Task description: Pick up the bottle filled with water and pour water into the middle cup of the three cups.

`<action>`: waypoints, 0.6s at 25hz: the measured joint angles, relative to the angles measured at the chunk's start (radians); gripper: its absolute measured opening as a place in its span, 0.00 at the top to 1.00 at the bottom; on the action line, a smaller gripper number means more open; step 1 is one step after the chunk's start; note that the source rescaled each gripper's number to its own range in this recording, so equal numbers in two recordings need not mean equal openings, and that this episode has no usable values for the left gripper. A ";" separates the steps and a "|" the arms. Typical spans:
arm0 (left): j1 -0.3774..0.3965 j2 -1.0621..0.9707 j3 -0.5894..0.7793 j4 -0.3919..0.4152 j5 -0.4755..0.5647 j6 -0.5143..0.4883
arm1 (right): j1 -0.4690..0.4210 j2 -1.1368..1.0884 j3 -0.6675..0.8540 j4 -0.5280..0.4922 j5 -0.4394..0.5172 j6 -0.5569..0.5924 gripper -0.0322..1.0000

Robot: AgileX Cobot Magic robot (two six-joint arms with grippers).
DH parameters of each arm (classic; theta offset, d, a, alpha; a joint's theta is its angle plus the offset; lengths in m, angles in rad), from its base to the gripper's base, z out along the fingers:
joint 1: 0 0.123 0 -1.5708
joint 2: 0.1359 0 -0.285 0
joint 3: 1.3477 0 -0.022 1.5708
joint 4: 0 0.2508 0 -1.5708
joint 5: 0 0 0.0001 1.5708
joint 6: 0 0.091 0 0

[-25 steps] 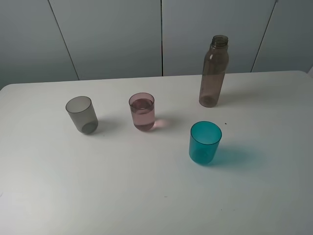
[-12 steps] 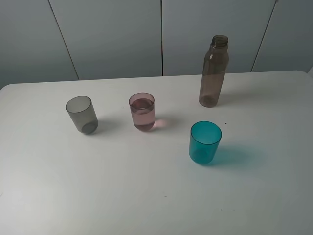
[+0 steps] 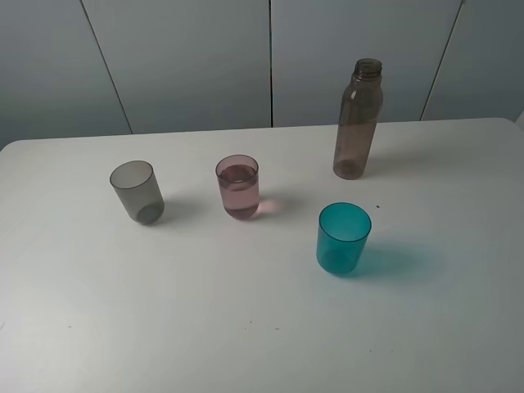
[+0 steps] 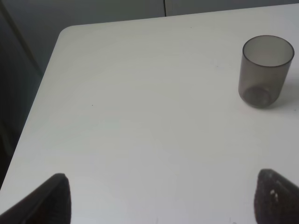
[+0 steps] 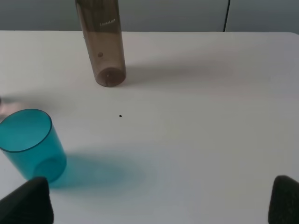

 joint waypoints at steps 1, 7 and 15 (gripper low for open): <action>0.000 0.000 0.000 0.000 0.000 0.000 | -0.013 0.000 0.000 -0.001 0.000 0.002 0.00; 0.000 0.000 0.000 0.000 0.000 0.000 | -0.114 0.000 0.000 -0.005 0.000 0.007 0.00; 0.000 0.000 0.000 0.000 0.000 0.000 | -0.105 -0.001 0.000 -0.021 0.000 0.018 0.00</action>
